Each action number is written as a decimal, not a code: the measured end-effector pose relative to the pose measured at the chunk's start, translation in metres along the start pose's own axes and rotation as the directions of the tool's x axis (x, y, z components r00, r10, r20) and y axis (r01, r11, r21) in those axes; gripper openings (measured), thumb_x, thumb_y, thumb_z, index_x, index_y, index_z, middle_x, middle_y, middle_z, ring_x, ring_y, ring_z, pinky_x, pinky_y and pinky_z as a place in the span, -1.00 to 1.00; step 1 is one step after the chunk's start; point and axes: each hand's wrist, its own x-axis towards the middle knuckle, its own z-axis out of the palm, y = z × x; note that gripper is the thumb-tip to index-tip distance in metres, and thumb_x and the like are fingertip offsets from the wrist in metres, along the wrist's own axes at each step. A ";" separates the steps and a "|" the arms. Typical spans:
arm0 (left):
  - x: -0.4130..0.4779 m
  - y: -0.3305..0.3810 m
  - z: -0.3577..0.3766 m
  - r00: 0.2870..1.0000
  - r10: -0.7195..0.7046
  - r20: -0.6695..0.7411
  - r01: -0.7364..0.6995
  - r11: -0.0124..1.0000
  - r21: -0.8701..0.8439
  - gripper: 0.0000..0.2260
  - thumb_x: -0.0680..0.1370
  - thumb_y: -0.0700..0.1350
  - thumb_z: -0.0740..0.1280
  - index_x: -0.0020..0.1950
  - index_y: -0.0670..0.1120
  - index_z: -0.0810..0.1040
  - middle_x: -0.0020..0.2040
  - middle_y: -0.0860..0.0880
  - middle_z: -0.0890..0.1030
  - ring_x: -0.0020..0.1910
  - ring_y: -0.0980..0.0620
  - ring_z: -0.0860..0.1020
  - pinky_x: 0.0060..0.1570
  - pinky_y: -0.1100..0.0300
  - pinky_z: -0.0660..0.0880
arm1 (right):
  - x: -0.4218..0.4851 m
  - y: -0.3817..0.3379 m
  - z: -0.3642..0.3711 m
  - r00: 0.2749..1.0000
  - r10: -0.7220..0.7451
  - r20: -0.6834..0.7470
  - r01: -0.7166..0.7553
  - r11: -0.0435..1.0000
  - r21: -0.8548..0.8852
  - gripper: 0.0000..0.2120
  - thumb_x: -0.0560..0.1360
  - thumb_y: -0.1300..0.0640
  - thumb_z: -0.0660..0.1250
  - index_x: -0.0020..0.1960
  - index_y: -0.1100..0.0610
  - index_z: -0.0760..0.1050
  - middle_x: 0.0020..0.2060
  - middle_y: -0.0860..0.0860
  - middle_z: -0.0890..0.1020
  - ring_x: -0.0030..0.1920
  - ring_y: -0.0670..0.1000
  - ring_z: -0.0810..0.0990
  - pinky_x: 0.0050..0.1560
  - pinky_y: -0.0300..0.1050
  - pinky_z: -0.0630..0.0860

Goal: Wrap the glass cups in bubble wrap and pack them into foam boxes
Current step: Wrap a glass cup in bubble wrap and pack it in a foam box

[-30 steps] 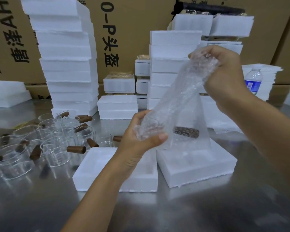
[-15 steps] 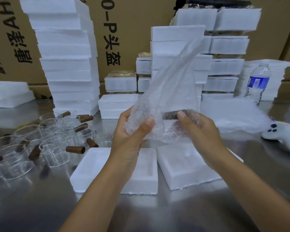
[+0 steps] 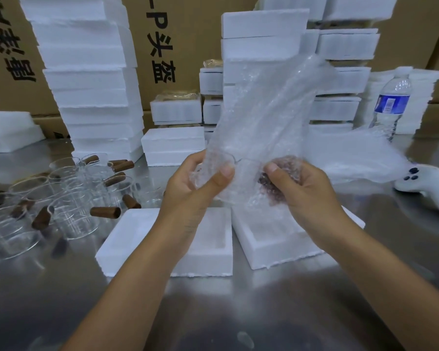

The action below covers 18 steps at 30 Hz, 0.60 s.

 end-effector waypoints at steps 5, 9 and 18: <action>-0.009 0.005 0.004 0.989 0.093 0.117 -0.122 0.955 0.269 -0.32 0.15 0.10 0.63 0.21 0.13 0.45 0.05 0.12 0.63 0.01 0.20 0.62 -0.14 0.37 0.54 | -0.002 0.000 -0.002 1.000 -0.021 -0.004 0.021 0.998 -0.057 -0.84 0.54 0.11 0.28 -0.21 0.05 0.53 -0.44 -0.11 0.60 -0.40 -0.13 0.55 -0.33 -0.24 0.52; -0.012 0.003 0.008 0.978 0.149 0.145 -0.194 0.904 0.381 -0.51 0.27 -0.03 0.58 0.08 0.22 0.42 0.01 0.22 0.58 -0.02 0.29 0.58 -0.20 0.47 0.48 | -0.003 0.000 -0.004 0.999 -0.044 0.015 0.045 0.990 -0.137 -0.84 0.55 0.04 0.26 -0.18 0.02 0.52 -0.37 -0.12 0.61 -0.30 -0.10 0.60 -0.19 -0.15 0.57; -0.018 0.001 0.009 0.955 0.098 0.279 -0.248 0.779 0.576 -0.63 0.33 0.11 0.52 0.02 0.24 0.43 0.00 0.27 0.54 0.00 0.29 0.52 -0.12 0.53 0.38 | -0.005 -0.011 -0.013 0.965 -0.225 -0.132 0.195 0.958 -0.212 -0.84 0.57 0.17 0.25 -0.18 0.06 0.48 -0.38 -0.16 0.61 -0.32 -0.19 0.58 -0.25 -0.36 0.46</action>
